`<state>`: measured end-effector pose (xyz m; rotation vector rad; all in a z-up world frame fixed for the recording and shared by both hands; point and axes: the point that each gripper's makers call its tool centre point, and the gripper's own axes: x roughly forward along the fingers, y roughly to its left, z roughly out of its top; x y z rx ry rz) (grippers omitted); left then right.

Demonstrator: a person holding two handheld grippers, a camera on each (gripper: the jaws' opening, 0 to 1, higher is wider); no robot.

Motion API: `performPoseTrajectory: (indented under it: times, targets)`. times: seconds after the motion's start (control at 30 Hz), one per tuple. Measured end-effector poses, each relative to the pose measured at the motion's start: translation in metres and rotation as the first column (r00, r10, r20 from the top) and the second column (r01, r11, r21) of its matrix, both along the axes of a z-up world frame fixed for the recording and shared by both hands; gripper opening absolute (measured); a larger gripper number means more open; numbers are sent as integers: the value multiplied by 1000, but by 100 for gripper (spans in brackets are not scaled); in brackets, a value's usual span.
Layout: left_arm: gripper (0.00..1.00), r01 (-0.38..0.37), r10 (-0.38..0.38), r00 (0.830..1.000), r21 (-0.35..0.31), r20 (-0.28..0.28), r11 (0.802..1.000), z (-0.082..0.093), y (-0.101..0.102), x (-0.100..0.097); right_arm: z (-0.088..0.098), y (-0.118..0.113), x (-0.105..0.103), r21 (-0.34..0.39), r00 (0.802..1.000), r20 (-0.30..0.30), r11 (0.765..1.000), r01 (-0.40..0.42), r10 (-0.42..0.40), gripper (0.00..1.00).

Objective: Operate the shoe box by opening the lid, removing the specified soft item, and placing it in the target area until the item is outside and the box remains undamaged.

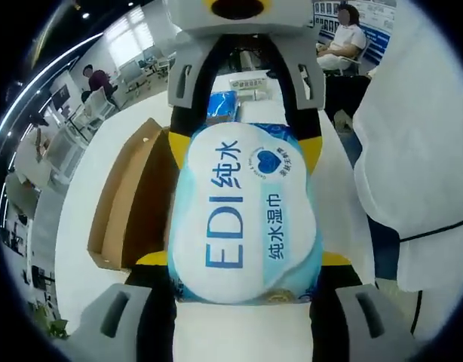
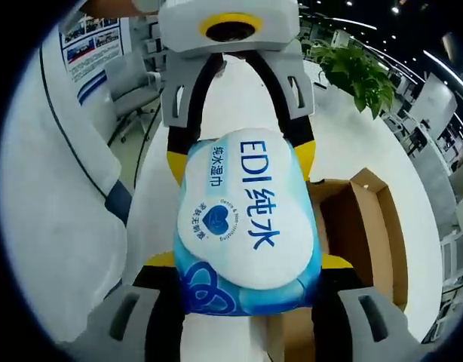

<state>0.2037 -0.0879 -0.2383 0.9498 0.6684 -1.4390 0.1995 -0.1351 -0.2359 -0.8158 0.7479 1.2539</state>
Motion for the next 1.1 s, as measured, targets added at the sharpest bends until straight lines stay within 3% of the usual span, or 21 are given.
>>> performPoseTrajectory:
  times: [0.33, 0.6, 1.1]
  targets:
    - [72, 9, -9, 999, 14, -33, 1000, -25, 10, -18, -23, 10, -20, 4, 999, -32, 1000, 14, -14, 67]
    - [72, 24, -21, 998, 46, -62, 999, -57, 20, -35, -53, 19, -37, 0, 998, -62, 1000, 29, -29, 67]
    - [72, 36, -31, 996, 62, -82, 997, -88, 29, -36, -83, 26, -39, -9, 996, -71, 999, 46, -47, 66]
